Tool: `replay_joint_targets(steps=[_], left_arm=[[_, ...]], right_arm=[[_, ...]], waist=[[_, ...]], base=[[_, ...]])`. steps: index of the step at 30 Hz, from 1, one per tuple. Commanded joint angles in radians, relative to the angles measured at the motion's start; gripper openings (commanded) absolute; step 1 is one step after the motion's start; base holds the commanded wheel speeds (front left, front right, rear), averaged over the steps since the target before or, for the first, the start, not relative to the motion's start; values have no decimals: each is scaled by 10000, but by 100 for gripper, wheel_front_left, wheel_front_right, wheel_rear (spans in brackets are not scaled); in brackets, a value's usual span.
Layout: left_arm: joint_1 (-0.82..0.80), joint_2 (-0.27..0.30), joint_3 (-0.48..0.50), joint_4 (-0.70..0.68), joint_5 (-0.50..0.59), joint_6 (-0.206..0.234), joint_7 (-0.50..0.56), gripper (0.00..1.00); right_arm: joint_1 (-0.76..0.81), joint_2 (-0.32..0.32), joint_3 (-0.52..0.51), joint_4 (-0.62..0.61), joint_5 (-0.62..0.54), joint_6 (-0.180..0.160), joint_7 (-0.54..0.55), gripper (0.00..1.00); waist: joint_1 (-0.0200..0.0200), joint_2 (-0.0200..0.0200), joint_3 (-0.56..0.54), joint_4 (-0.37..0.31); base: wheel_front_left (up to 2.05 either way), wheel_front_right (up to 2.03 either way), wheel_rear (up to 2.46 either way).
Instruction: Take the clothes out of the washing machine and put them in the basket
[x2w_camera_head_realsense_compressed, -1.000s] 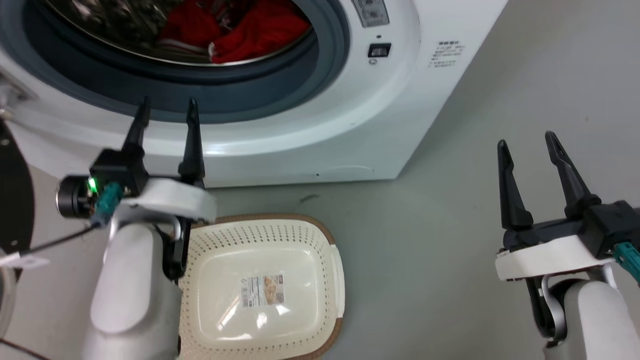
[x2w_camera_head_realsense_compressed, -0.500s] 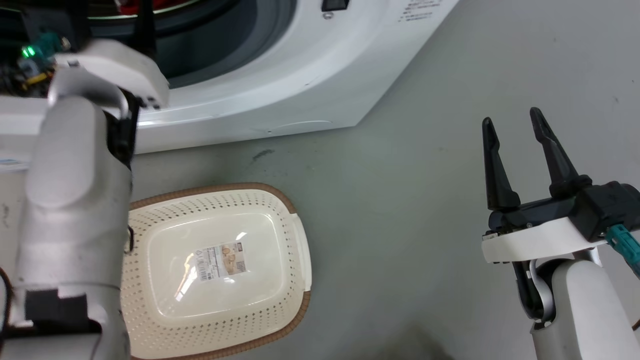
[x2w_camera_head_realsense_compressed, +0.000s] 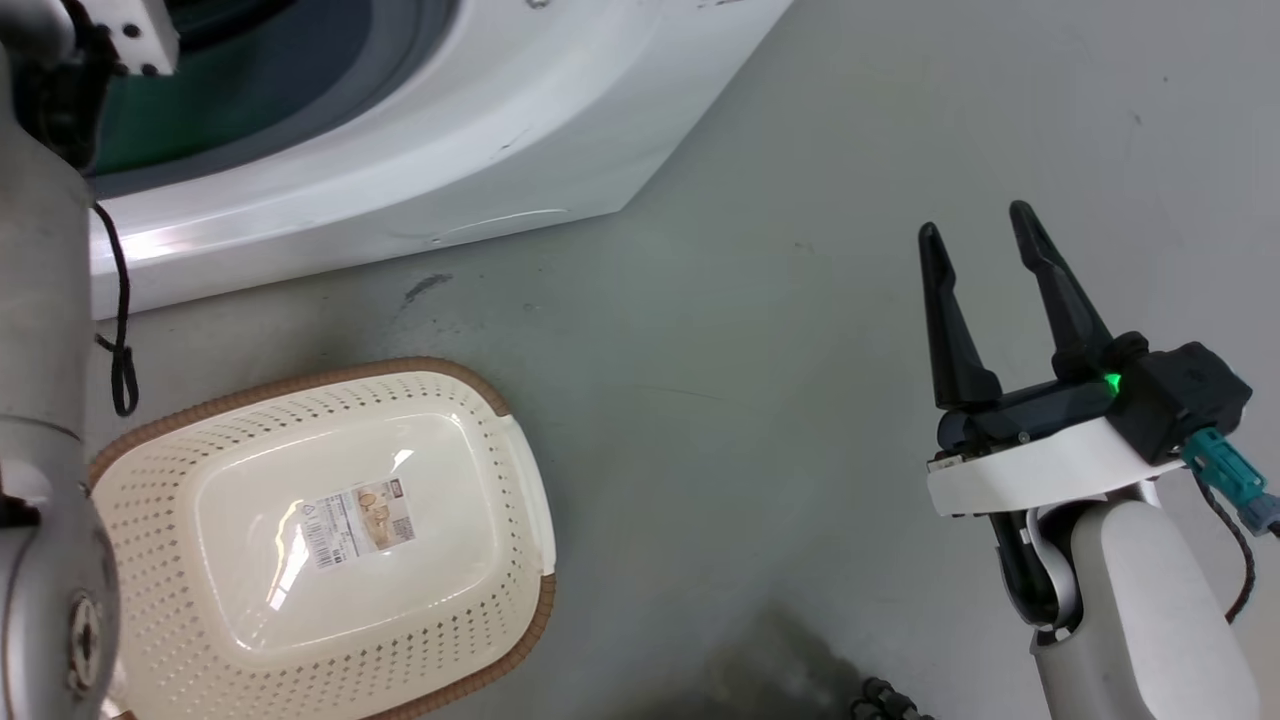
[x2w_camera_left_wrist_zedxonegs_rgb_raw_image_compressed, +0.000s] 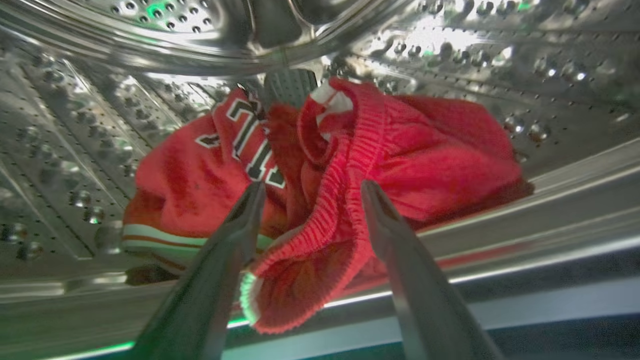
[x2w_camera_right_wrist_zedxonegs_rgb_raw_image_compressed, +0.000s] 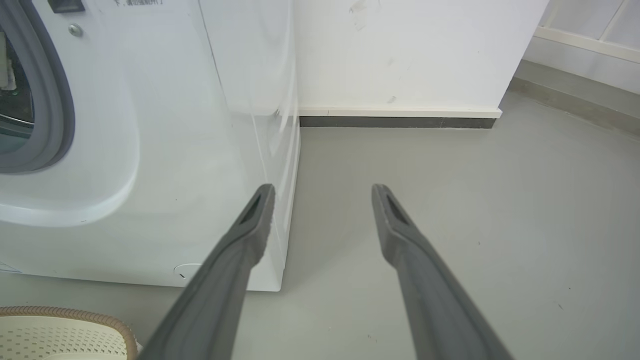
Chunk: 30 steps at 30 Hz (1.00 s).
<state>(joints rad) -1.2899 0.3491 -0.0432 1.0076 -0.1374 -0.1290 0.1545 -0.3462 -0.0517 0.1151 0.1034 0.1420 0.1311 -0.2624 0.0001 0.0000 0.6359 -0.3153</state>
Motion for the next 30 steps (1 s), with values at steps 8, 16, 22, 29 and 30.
replay_joint_targets(steps=[8,16,22,29,30], left_arm=[[-1018,564,-757,859,-1037,-24,2562,100],[-1336,1070,-676,1324,-1725,39,4451,100],[-1304,1063,-665,1107,-1866,420,4846,0],[-447,896,-623,362,-1903,546,2682,0],[-310,900,-634,247,-1842,601,2218,0]], right_arm=[[-202,25,441,-118,416,-7,-31,100],[-164,25,677,-141,662,-7,-29,100],[-241,24,608,-55,748,-7,-29,100],[-170,21,456,165,615,-7,-30,100],[-151,22,434,195,585,-7,-30,100]], waist=[[-1,0,364,-580],[-1,0,448,-881],[-1,0,407,-858],[-1,0,-158,-660],[-1,0,-275,-626]], base=[[0,0,0],[0,0,0],[0,0,0],[0,0,0],[0,0,0]])
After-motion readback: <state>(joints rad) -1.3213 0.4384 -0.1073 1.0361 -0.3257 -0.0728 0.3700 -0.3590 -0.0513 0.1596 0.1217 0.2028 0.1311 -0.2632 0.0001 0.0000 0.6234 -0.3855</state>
